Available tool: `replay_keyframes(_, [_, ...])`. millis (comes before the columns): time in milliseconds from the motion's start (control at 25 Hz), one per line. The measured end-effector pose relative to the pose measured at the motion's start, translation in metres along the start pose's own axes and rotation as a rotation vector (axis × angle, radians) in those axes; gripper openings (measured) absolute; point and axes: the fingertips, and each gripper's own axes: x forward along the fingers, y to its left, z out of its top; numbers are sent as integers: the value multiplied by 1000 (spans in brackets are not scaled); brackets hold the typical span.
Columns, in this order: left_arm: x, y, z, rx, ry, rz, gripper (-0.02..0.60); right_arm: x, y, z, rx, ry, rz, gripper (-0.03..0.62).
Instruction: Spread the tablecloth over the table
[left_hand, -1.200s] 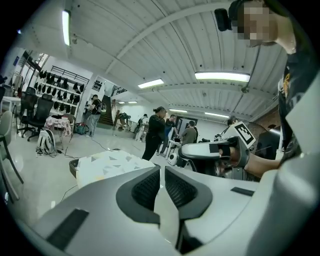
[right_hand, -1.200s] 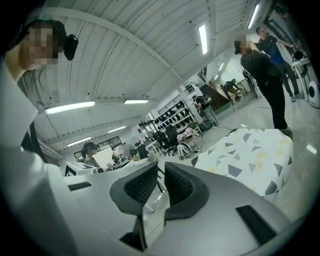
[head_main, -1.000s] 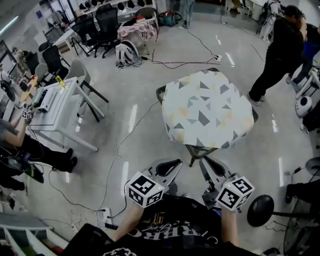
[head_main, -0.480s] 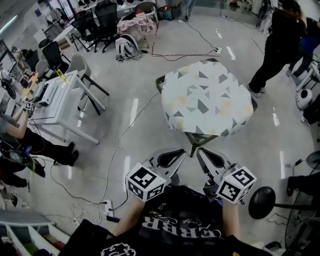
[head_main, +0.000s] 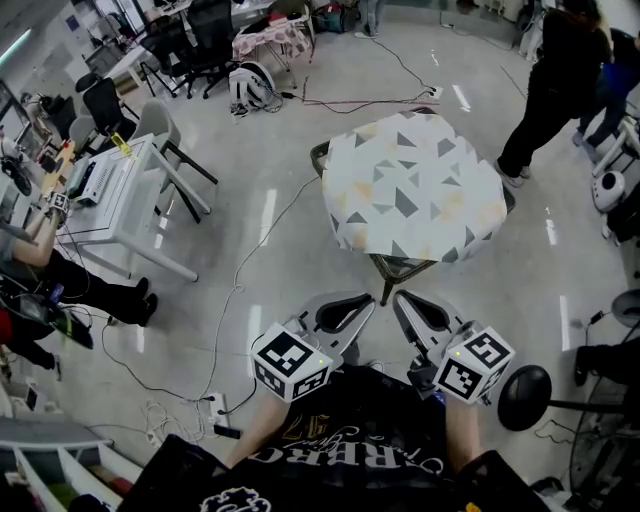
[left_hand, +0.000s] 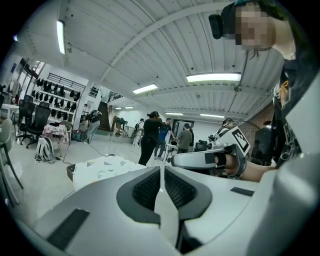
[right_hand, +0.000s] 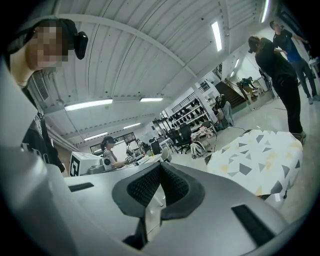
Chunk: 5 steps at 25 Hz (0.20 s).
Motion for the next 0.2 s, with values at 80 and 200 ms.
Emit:
replay_keyframes(80, [1, -1, -2, -1, 2, -5, 41, 0, 0, -3, -2, 6, 2, 14])
replay_keyframes(200, [3, -3, -4, -3, 7, -12, 41, 0, -1, -7, -4, 17, 5, 14])
